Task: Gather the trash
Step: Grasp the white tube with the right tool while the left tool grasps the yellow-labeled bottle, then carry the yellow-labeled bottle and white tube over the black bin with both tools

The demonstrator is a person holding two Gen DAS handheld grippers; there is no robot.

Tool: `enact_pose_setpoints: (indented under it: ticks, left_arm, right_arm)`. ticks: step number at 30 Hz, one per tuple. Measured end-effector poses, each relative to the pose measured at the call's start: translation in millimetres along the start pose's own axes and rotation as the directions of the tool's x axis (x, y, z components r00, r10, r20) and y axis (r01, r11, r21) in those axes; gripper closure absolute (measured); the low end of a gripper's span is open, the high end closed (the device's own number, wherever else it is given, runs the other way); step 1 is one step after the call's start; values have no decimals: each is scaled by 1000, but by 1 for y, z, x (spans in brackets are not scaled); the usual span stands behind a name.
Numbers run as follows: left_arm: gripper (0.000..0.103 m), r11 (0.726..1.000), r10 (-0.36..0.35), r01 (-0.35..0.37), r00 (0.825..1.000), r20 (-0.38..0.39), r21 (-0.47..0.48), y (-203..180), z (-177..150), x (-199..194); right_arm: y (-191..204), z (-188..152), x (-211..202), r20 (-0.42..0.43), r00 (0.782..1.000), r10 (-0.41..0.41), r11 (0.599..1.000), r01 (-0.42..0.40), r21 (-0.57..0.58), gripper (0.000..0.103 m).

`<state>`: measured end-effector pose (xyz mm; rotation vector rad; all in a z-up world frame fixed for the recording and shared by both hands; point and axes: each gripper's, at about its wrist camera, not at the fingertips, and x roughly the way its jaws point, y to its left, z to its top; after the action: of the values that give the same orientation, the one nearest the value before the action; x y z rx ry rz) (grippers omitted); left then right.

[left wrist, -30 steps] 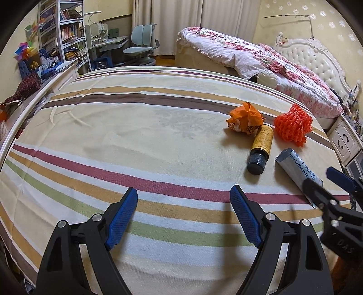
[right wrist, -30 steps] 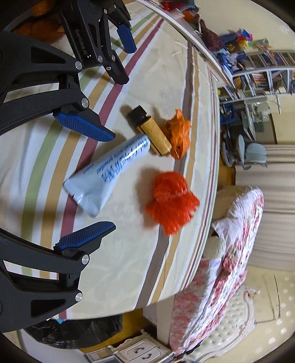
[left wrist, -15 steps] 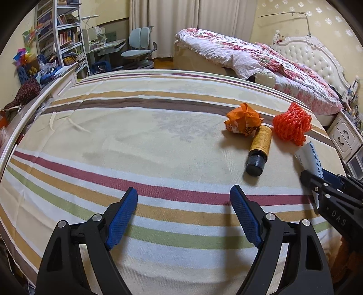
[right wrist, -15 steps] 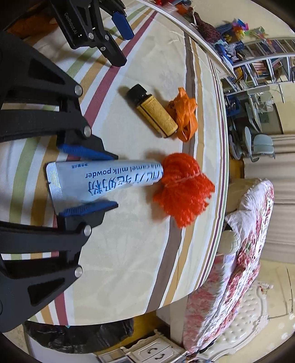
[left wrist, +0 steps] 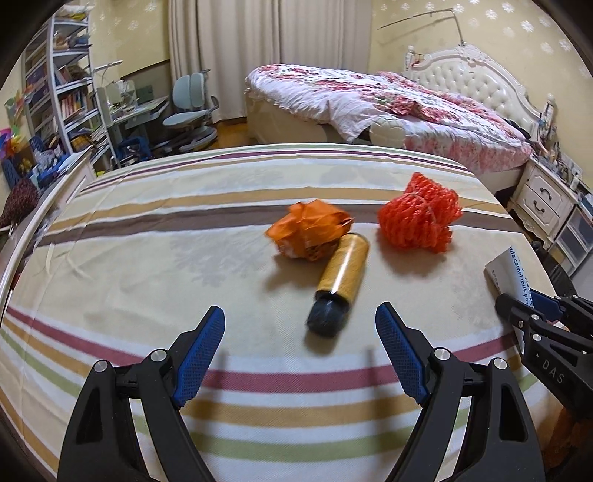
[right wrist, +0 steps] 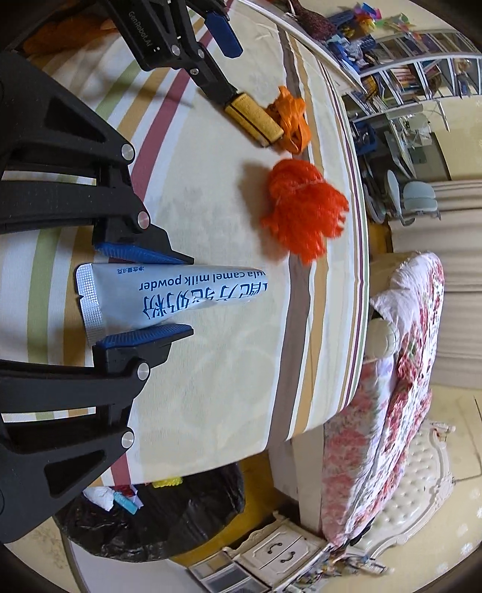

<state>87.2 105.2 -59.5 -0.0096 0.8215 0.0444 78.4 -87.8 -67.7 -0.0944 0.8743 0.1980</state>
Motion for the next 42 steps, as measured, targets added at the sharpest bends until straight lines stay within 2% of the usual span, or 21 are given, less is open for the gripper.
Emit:
enact_pose_setpoints:
  ticks: [5, 8, 10, 11, 13, 16, 31, 37, 42]
  left_arm:
    - [22, 1000, -8, 8, 1000, -11, 10, -8, 11, 13]
    - [35, 1000, -11, 12, 1000, -28, 18, -12, 13, 17]
    - [50, 999, -21, 23, 999, -43, 34, -15, 11, 20]
    - [53, 999, -24, 26, 998, -50, 41, -16, 10, 21]
    - [70, 998, -41, 43, 998, -57, 44, -18, 9, 22]
    - [78, 997, -48, 51, 997, -53, 49, -18, 8, 19]
    - [78, 995, -90, 90, 996, 6, 35, -29, -3, -11]
    - [78, 994, -106, 103, 992, 62, 47, -45, 1, -29]
    - [78, 987, -150, 143, 984, 96, 76, -69, 9, -40]
  right_arm:
    - [-8, 1, 2, 4, 1000, 8, 1000, -8, 10, 73]
    - [-8, 1, 2, 8, 1000, 4, 1000, -4, 2, 73]
    - [-7, 1, 2, 10, 1000, 5, 1000, -5, -1, 72]
    - [-8, 1, 2, 11, 1000, 7, 1000, -7, -2, 72]
    - [-8, 0, 1, 13, 1000, 9, 1000, -9, 1, 72]
    - [-8, -1, 0, 18, 1000, 9, 1000, -9, 2, 73]
    - [-20, -14, -28, 81, 997, 18, 998, -23, 55, 77]
    - [-38, -17, -49, 121, 993, -3, 995, -9, 95, 77]
    - [-64, -19, -68, 163, 985, -50, 990, 27, 140, 77]
